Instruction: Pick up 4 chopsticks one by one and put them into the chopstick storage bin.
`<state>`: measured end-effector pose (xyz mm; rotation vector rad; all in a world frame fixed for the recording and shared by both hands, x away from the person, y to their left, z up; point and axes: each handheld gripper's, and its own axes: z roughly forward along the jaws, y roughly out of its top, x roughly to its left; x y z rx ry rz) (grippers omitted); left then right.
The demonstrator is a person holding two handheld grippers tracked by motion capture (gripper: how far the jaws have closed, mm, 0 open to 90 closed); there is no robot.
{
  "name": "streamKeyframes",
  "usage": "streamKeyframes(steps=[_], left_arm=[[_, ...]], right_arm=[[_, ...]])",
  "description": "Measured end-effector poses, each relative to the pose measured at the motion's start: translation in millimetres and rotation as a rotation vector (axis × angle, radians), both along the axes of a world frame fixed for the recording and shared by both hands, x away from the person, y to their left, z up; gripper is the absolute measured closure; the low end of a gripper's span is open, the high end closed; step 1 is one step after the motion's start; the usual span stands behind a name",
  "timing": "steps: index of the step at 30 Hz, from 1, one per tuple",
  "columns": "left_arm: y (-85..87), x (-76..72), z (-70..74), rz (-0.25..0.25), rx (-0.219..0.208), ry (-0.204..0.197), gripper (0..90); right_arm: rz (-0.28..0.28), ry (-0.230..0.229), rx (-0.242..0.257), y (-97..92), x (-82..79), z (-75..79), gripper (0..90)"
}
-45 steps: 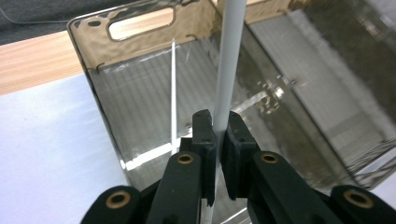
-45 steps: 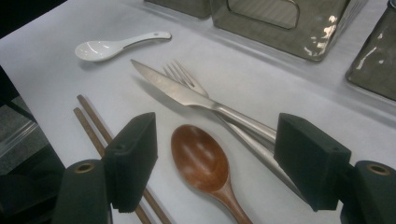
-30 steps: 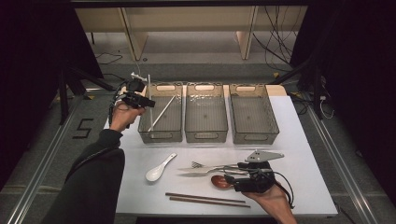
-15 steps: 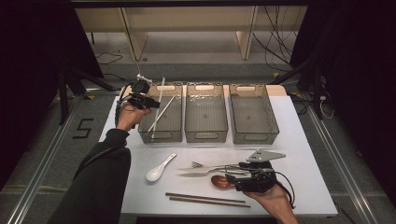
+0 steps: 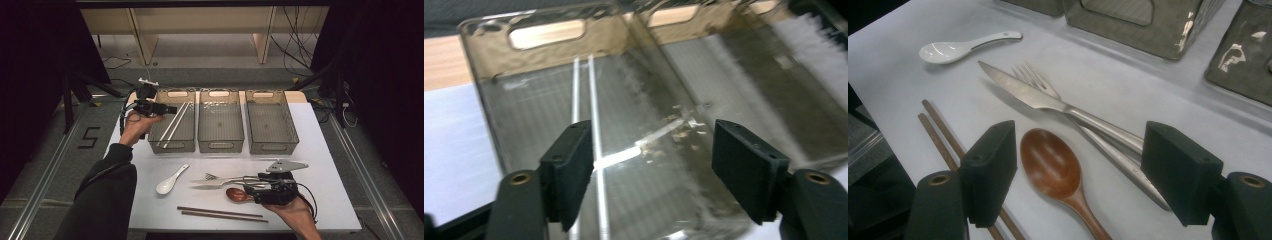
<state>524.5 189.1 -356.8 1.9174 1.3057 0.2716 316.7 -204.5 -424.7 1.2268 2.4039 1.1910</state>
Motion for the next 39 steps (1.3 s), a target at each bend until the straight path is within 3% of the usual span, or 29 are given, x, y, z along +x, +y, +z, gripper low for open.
streamKeyframes(steps=[8,14,18,25,39], left_arm=[[1.7,-45.5,10.1,-0.076,-0.087,-0.044,24.6],[0.7,-78.0,3.8,-0.126,-0.120,-0.071,23.0],[-0.6,-92.3,-4.9,-0.146,-0.120,-0.067,22.5],[-2.1,-106.2,-19.1,-0.178,-0.104,-0.052,21.9],[-10.5,-125.6,-26.9,-0.239,-0.061,-0.051,20.9]], right_arm=[[0.012,0.020,-0.021,-6.3,2.4,0.2,31.1],[0.023,0.035,-0.047,-7.6,3.8,-1.6,31.1],[0.031,0.044,-0.055,-8.1,4.6,-2.3,31.0],[0.047,0.052,-0.064,-7.6,5.1,-4.7,31.0],[0.078,0.051,-0.079,-2.7,3.8,-7.3,31.1]])
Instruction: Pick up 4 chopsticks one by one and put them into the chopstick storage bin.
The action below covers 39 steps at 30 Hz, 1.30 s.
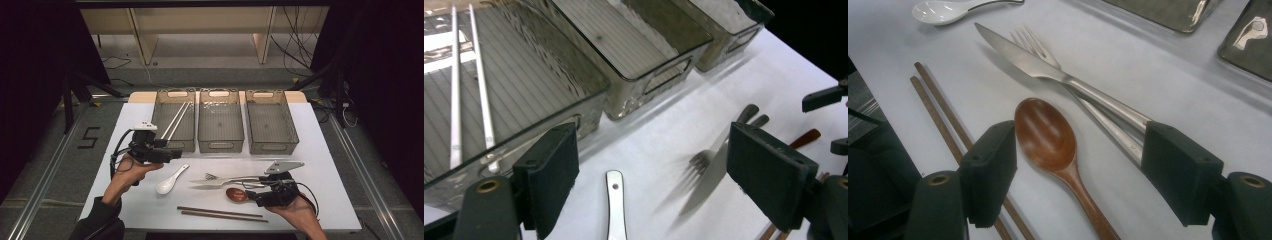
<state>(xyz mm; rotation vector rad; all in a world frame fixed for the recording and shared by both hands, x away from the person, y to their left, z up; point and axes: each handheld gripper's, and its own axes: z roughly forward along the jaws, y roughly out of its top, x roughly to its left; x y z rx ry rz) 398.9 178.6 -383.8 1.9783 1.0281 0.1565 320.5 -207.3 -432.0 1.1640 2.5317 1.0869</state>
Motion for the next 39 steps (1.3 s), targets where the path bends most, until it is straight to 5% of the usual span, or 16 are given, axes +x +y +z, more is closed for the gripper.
streamKeyframes(steps=[11,29,39], left_arm=[[-13.9,-14.4,-5.1,-0.072,0.055,0.003,20.8],[-58.3,-34.9,-30.6,-0.275,0.272,0.051,21.5],[-72.1,-42.4,-37.7,-0.348,0.345,0.051,22.5]], right_arm=[[0.031,-0.001,-0.006,4.7,-3.1,-1.7,31.1],[0.040,-0.004,-0.007,5.4,-9.6,-2.6,30.8],[0.043,-0.005,-0.008,5.5,-11.1,-2.7,30.8]])
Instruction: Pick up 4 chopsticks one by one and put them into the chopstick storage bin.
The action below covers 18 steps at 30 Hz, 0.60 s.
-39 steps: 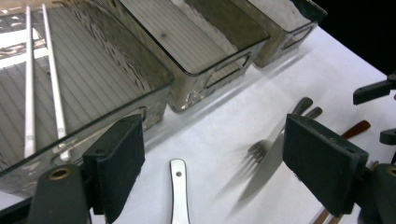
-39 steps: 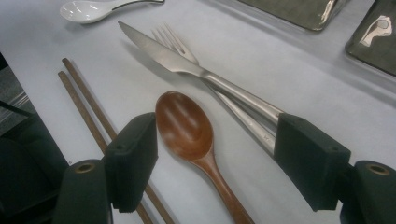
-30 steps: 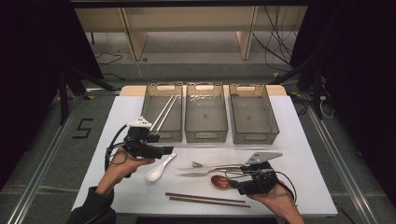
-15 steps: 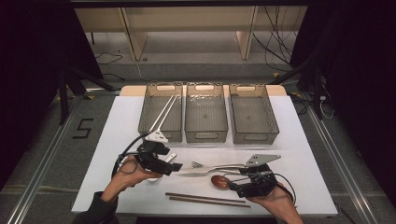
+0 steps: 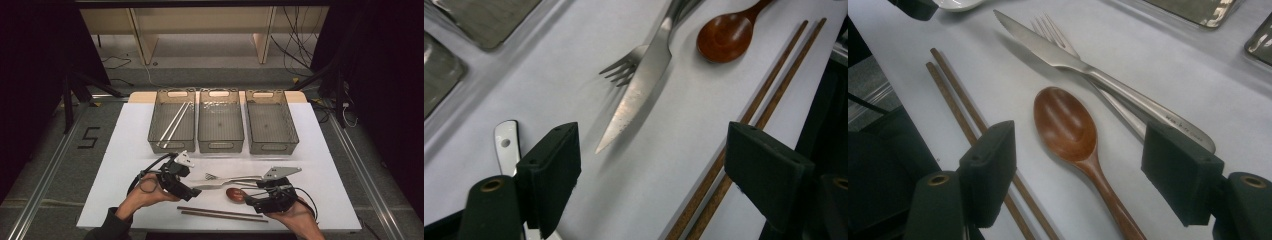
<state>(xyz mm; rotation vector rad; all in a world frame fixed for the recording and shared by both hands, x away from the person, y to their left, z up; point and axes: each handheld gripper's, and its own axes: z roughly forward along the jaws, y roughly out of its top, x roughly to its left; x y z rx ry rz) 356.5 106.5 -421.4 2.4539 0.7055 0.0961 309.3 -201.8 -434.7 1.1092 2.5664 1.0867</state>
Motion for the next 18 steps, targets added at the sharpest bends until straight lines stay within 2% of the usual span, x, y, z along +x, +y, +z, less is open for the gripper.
streamKeyframes(steps=[7,11,18], left_arm=[[-10.4,-4.1,-5.1,-0.064,0.072,-0.006,24.4],[-16.9,-6.6,-8.4,-0.087,0.097,-0.004,26.0],[-27.1,-12.6,-14.1,-0.160,0.148,-0.006,31.1]], right_arm=[[-0.005,0.003,0.001,-0.6,0.2,-0.4,30.8],[-0.007,0.005,0.002,-0.9,0.1,-0.5,30.8],[-0.009,0.006,0.003,-1.9,0.1,-0.3,30.8]])
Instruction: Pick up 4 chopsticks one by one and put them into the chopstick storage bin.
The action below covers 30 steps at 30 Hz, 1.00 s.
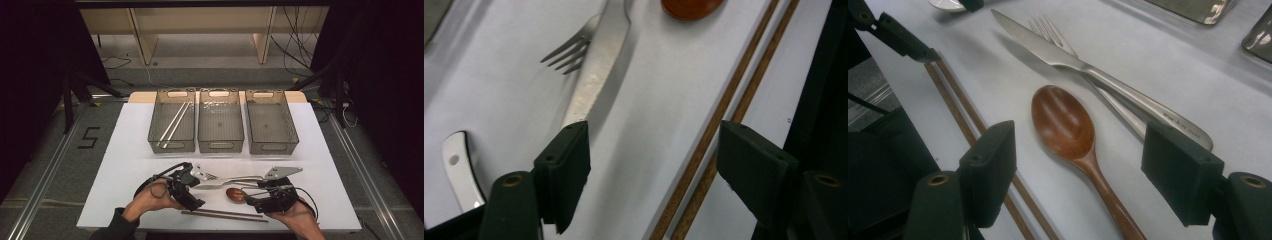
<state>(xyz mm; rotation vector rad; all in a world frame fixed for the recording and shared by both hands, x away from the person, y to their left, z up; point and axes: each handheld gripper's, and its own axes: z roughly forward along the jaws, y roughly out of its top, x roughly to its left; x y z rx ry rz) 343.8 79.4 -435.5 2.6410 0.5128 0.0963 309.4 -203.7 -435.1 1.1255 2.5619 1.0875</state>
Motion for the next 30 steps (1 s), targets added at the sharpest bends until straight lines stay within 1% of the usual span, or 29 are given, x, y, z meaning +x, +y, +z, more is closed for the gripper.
streamKeyframes(steps=[3,5,8,9,12,14,16,21,22,30], left_arm=[[-5.2,-2.7,-4.6,-0.014,0.010,0.007,34.6],[-8.4,-3.3,-7.6,-0.038,0.030,0.017,37.4],[-13.3,-5.6,-11.5,-0.077,0.063,0.017,42.1],[-14.3,-5.6,-11.9,-0.099,0.080,0.016,43.7],[-17.3,-6.6,-14.0,-0.119,0.095,0.018,47.2],[-19.0,-6.2,-15.2,-0.139,0.109,0.030,50.0],[-21.5,-5.9,-16.9,-0.150,0.115,0.032,51.4],[-27.1,-5.0,-19.6,-0.193,0.149,0.035,56.7],[-27.8,-4.8,-20.1,-0.204,0.157,0.031,57.3],[-32.7,-3.6,-22.2,-0.243,0.191,0.025,60.5]], right_arm=[[-0.001,0.000,0.001,0.1,-0.3,0.2,30.8],[0.000,0.002,0.000,0.7,-0.2,-0.1,30.8],[0.003,0.003,-0.004,1.7,0.2,-1.3,30.8],[0.004,0.004,-0.005,2.0,0.1,-1.2,30.8],[0.003,0.007,-0.004,2.8,0.2,-1.1,30.8],[0.003,0.007,-0.005,2.7,0.2,-1.4,30.8],[0.004,0.004,-0.005,2.2,0.5,-1.4,30.8],[0.001,0.005,-0.003,1.7,0.6,-1.5,30.8],[0.002,0.005,-0.003,1.7,0.6,-1.5,30.8],[0.002,0.006,-0.003,1.3,0.9,-1.4,30.9]])
